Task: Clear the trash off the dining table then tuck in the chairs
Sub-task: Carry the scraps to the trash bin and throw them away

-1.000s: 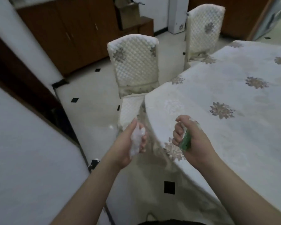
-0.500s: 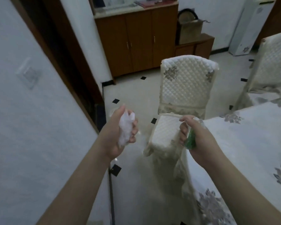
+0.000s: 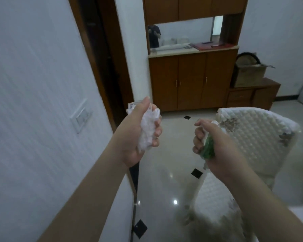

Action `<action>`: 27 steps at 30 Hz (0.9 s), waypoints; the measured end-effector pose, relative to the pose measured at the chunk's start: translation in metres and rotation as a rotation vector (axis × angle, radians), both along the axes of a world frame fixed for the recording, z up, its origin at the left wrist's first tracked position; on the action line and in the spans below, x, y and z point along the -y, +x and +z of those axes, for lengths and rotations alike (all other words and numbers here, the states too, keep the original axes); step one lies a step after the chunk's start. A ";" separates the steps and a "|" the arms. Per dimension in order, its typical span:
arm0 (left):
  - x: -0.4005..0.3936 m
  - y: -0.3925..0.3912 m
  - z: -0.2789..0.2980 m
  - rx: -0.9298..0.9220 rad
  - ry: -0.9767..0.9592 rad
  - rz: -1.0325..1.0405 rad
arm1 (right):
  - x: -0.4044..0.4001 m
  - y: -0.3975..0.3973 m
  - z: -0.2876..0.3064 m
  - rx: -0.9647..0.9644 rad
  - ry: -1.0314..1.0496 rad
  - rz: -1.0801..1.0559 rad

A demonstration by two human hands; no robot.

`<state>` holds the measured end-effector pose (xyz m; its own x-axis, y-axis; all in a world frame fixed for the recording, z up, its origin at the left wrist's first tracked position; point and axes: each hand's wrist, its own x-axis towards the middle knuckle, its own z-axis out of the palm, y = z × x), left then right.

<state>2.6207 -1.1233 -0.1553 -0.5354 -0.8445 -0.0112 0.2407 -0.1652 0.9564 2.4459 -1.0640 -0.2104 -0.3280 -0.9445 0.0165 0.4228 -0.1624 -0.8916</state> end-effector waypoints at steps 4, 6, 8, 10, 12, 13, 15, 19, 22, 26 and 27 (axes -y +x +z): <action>0.046 0.003 0.019 -0.106 -0.041 -0.022 | 0.050 0.006 0.032 -0.072 -0.072 0.012; 0.070 0.000 0.027 -0.133 -0.056 -0.036 | 0.072 0.006 0.044 -0.099 -0.106 0.009; 0.092 -0.006 0.036 -0.127 -0.059 -0.068 | 0.091 0.002 0.054 -0.137 -0.120 0.007; 0.114 -0.014 0.045 -0.119 -0.064 -0.142 | 0.111 -0.007 0.062 -0.174 -0.139 0.004; 0.135 -0.026 0.051 -0.114 -0.089 -0.164 | 0.133 -0.020 0.069 -0.183 -0.156 -0.005; 0.146 -0.033 0.053 -0.119 -0.114 -0.144 | 0.144 -0.029 0.073 -0.189 -0.162 -0.007; 0.170 -0.049 0.056 -0.123 -0.165 -0.113 | 0.168 -0.049 0.078 -0.212 -0.170 -0.007; 0.222 -0.078 0.071 -0.087 -0.184 -0.138 | 0.211 -0.096 0.088 -0.214 -0.227 -0.020; 0.250 -0.093 0.088 -0.070 -0.179 -0.020 | 0.243 -0.121 0.100 -0.188 -0.265 0.005; 0.288 -0.105 0.106 -0.037 -0.249 0.033 | 0.293 -0.140 0.125 -0.190 -0.323 0.061; 0.298 -0.105 0.109 -0.040 -0.252 0.045 | 0.305 -0.142 0.129 -0.193 -0.339 0.081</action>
<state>2.5152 -1.4214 -0.0459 -0.4930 -0.8409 0.2231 0.2807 0.0889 0.9557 2.3041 -1.3694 -0.0810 -0.2132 -0.8976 0.3859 0.2764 -0.4342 -0.8574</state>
